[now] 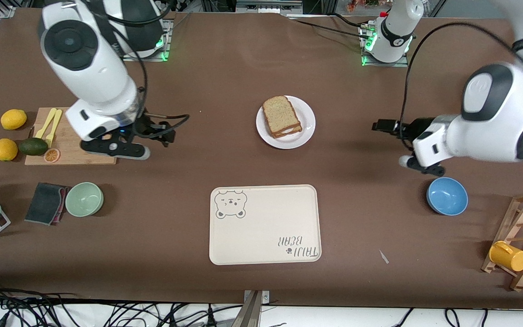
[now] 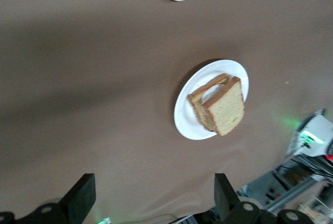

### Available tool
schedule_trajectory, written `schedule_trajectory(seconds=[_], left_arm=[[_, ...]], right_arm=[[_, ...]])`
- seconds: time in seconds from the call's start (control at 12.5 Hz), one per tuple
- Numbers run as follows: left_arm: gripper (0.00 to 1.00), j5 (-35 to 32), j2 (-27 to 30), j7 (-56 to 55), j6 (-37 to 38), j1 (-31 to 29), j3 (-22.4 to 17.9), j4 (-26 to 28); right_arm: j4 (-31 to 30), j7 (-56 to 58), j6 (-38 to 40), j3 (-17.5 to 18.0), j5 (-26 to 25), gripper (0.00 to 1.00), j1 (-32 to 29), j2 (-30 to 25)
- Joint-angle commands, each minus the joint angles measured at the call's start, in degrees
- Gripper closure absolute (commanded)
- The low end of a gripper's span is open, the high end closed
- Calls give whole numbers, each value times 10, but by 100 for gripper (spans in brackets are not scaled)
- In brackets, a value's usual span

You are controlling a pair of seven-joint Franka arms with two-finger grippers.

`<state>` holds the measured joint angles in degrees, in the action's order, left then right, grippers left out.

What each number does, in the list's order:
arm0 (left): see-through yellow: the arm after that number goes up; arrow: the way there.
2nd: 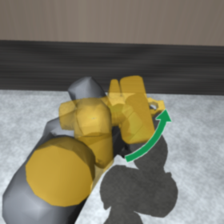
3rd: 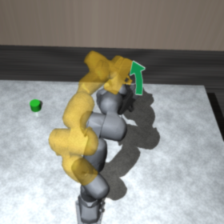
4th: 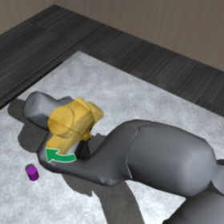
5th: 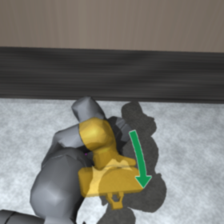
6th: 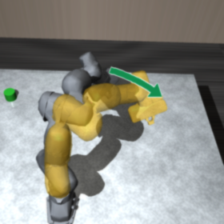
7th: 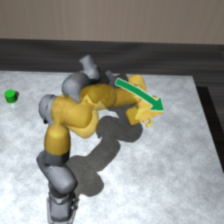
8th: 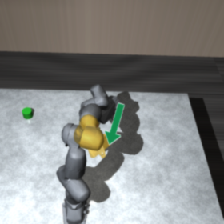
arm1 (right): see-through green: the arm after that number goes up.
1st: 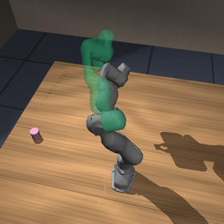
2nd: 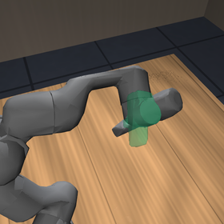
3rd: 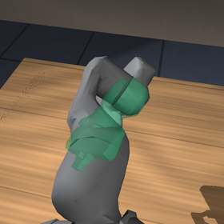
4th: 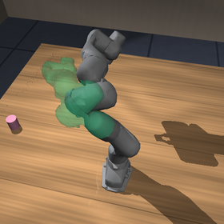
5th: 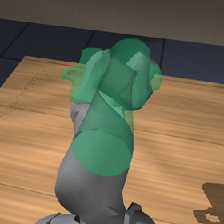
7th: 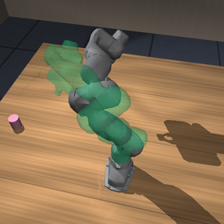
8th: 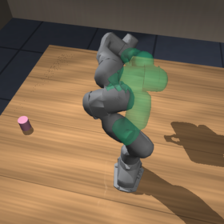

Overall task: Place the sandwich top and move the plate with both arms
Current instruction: 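Withdraw the right gripper while the left gripper reaches toward the plate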

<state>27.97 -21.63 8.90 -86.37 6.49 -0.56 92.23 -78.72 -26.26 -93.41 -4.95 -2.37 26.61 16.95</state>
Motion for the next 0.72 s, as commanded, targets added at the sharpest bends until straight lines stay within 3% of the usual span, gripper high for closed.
schedule_trajectory(seconds=[0.0,0.32,0.64], left_arm=[[0,34,-31,21,-21,17,3,-6],[0,51,-60,22,-59,58,13,22],[0,134,-71,101,-118,55,18,77]], right_arm=[[-20,65,30,-73,87,0,5,-34],[-20,148,59,-155,98,0,5,-38],[-39,176,60,-187,67,0,5,-39]])
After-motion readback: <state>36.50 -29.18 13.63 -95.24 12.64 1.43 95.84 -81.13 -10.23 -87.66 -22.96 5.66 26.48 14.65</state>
